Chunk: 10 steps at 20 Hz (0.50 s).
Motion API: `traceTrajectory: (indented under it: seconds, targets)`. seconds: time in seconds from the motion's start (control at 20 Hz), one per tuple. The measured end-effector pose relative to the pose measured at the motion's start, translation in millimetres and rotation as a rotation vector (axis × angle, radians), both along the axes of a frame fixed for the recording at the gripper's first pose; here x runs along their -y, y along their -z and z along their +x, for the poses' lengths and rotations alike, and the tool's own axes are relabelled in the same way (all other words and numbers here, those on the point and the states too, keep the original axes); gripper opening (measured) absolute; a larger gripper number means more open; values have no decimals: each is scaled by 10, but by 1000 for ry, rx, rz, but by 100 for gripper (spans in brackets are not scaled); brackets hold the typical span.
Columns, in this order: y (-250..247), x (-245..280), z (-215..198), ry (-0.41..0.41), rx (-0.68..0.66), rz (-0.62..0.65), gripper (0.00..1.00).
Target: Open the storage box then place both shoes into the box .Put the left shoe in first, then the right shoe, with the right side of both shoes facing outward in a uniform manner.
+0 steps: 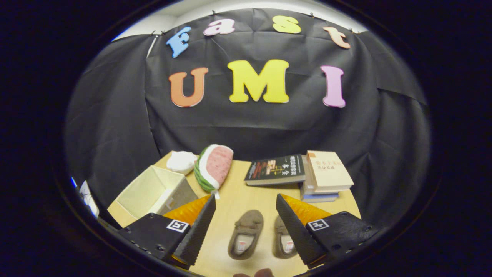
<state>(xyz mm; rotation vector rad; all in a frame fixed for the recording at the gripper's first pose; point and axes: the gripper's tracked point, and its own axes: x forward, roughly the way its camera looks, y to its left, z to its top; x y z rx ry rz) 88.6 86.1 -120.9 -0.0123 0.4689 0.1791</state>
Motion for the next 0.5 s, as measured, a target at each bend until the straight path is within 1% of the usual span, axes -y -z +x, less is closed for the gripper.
traceTrajectory:
  seconds: [0.15, 0.4, 0.45, 0.5]
  targets:
    - [605, 117, 7, 24, -118, -5, 96]
    - [1340, 41, -32, 39, -303, 29, 96]
    - [1429, 36, -27, 46, -326, 30, 94]
    - [1532, 38, 0, 53, -343, 28, 88]
